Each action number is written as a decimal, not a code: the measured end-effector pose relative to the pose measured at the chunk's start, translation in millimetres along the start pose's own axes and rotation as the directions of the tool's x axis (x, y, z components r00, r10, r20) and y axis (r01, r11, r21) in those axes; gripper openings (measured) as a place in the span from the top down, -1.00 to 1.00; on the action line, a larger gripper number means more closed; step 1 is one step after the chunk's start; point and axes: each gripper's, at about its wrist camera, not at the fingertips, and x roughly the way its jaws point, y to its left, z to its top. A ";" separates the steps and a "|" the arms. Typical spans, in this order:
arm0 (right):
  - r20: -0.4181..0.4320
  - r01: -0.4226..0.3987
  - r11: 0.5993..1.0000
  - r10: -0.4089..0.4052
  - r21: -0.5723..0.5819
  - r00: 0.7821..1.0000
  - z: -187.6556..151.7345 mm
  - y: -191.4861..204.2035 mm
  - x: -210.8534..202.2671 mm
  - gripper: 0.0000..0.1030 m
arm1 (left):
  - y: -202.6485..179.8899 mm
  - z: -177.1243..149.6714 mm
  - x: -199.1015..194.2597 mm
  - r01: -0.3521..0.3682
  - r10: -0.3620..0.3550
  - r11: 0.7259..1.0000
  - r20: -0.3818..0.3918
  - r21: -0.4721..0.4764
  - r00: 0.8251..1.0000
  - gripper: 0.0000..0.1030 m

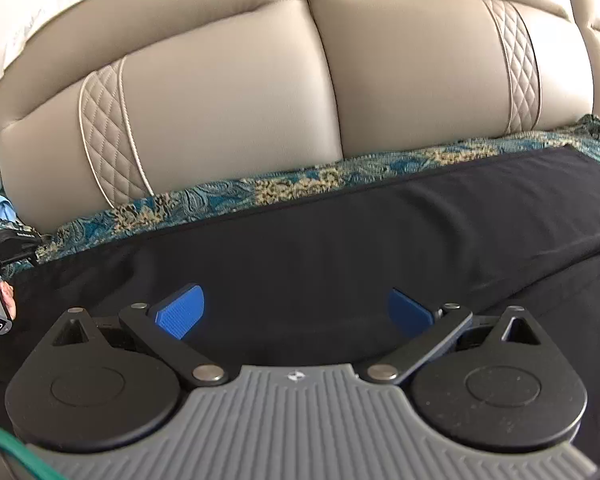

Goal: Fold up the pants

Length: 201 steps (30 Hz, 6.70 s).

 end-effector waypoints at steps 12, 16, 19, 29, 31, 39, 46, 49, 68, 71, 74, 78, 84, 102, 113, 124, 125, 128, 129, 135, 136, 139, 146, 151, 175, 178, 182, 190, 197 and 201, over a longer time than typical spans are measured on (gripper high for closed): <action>0.066 -0.094 0.992 0.088 0.081 0.994 2.3 35.0 -6.2 -0.95 | 67.4 -33.6 -57.0 0.185 -0.183 0.983 0.117 -0.005 0.976 0.97; 0.080 -0.186 0.974 0.176 0.133 0.981 -1.3 55.4 -10.3 -0.80 | 90.1 -45.3 -89.3 0.248 -0.255 0.967 0.175 0.062 0.951 0.97; 0.086 -0.230 0.957 0.218 0.178 0.972 -12.0 71.3 -13.0 -0.54 | 111.4 -48.6 -113.8 0.311 -0.322 0.947 0.192 0.083 0.927 0.97; 0.009 -0.423 0.867 0.436 0.265 0.900 -51.5 137.6 -1.4 -0.29 | 174.4 -71.8 -167.0 0.413 -0.430 0.902 0.202 0.124 0.880 0.97; -0.018 -0.441 0.845 0.468 0.301 0.884 -56.5 150.7 6.0 -0.29 | 183.5 -74.8 -168.0 0.428 -0.442 0.897 0.196 0.112 0.875 0.97; -0.073 -0.443 0.826 0.495 0.347 0.866 -66.2 184.8 35.1 -0.18 | 197.1 -81.2 -164.1 0.447 -0.463 0.886 0.191 0.121 0.866 0.97; -0.094 -0.351 0.843 0.421 0.407 0.902 -46.3 179.5 54.3 -0.01 | 201.9 -86.0 -161.3 0.458 -0.473 0.881 0.193 0.118 0.860 0.97; -0.105 -0.286 0.860 0.360 0.423 0.927 -39.5 168.1 67.0 -0.02 | 203.5 -85.9 -160.8 0.459 -0.474 0.880 0.196 0.118 0.859 0.97; 0.127 -0.231 0.951 0.208 0.205 0.970 -92.8 108.3 -44.8 0.90 | 265.7 -129.4 -169.4 0.387 -0.396 0.918 0.210 0.084 0.894 0.96; 0.121 -0.238 0.958 0.220 0.158 0.968 -125.9 109.7 -69.8 0.90 | 286.8 -142.2 -169.6 0.346 -0.354 0.935 0.201 0.073 0.914 0.96; 0.116 -0.238 0.966 0.226 0.102 0.967 -153.7 114.8 -85.0 0.90 | 303.0 -153.3 -165.8 0.308 -0.312 0.950 0.186 0.051 0.932 0.96; 0.117 -0.232 0.972 0.227 0.028 0.967 -176.4 122.3 -99.2 0.89 | 308.2 -169.5 -157.1 0.239 -0.249 0.968 0.183 0.072 0.951 0.96; 0.125 -0.169 0.986 0.167 0.011 0.978 -185.8 110.2 -98.4 0.77 | 299.7 -184.5 -148.8 0.182 -0.200 0.977 0.188 0.107 0.962 0.94; 0.241 0.215 0.947 -0.272 0.238 0.932 -126.4 -57.3 -74.8 0.48 | 291.4 -182.9 -141.7 0.134 -0.156 0.982 0.170 0.137 0.973 0.85; 0.185 0.392 0.833 -0.488 0.390 0.853 -54.4 -200.9 -52.5 0.37 | 283.7 -182.7 -139.5 0.071 -0.100 0.983 0.176 0.167 0.979 0.84; 0.131 0.358 0.728 -0.521 0.585 0.844 -14.3 -296.5 -58.5 0.82 | 275.5 -179.6 -138.3 0.014 -0.039 0.988 0.163 0.152 0.986 0.83; 0.140 0.350 0.733 -0.515 0.583 0.846 -11.4 -299.8 -60.3 0.85 | 274.5 -179.6 -138.2 0.009 -0.034 0.988 0.163 0.152 0.986 0.83; 0.160 0.368 0.735 -0.538 0.570 0.827 -4.6 -305.8 -71.1 0.89 | 273.0 -179.1 -138.1 0.001 -0.025 0.989 0.160 0.150 0.987 0.83; 0.165 0.378 0.730 -0.552 0.569 0.818 -3.6 -308.5 -75.2 0.90 | 272.9 -178.8 -138.1 0.000 -0.024 0.989 0.159 0.149 0.987 0.83; 0.140 0.416 0.693 -0.594 0.589 0.792 -17.0 -339.3 -109.2 0.92 | 271.9 -180.7 -138.7 -0.005 -0.024 0.985 0.168 0.173 0.985 0.83; 0.127 0.418 0.689 -0.592 0.592 0.796 -21.6 -343.2 -112.4 0.92 | 271.2 -181.5 -138.8 -0.008 -0.023 0.984 0.171 0.179 0.985 0.83; 0.097 0.439 0.676 -0.601 0.592 0.794 -33.1 -347.4 -120.8 0.92 | 270.6 -182.1 -138.8 -0.011 -0.023 0.982 0.175 0.188 0.984 0.83; 0.029 0.551 0.645 -0.663 0.529 0.748 -43.4 -341.2 -126.6 0.91 | 273.8 -180.3 -139.1 0.005 -0.038 0.981 0.170 0.194 0.985 0.83; -0.052 0.631 0.599 -0.704 0.494 0.709 -52.4 -339.8 -123.7 0.88 | 270.9 -183.7 -140.5 -0.003 -0.039 0.975 0.183 0.224 0.982 0.83; 0.184 0.031 0.996 -0.015 -0.084 0.983 -23.6 -123.7 -75.9 -0.96 | 111.6 -281.1 -284.6 0.304 -0.626 0.560 0.153 0.771 0.765 0.04; 0.162 0.040 0.977 -0.006 -0.209 0.987 -34.3 -102.2 -71.6 -1.00 | 62.4 -304.2 -281.8 0.330 -0.644 0.482 0.072 0.812 0.762 0.04; 0.130 0.045 0.947 -0.003 -0.319 0.992 -42.5 -84.2 -66.1 -1.00 | 9.1 -325.8 -274.3 0.335 -0.650 0.427 0.027 0.840 0.760 -0.07; 0.028 -0.060 0.925 0.077 -0.376 0.997 -45.5 -73.9 -48.9 -1.00 | -49.6 -359.0 -259.4 0.240 -0.667 0.253 -0.011 0.937 0.745 -0.57; -0.082 -0.163 0.892 0.142 -0.421 0.986 -39.3 -69.5 -26.8 -1.00 | -70.1 -368.1 -258.5 0.224 -0.681 0.118 -0.086 0.967 0.727 -0.48; -0.131 -0.232 0.878 0.194 -0.419 0.972 -33.3 -71.8 -24.2 -0.55 | -67.5 -365.5 -258.2 0.373 -0.680 0.145 -0.181 0.916 0.711 0.54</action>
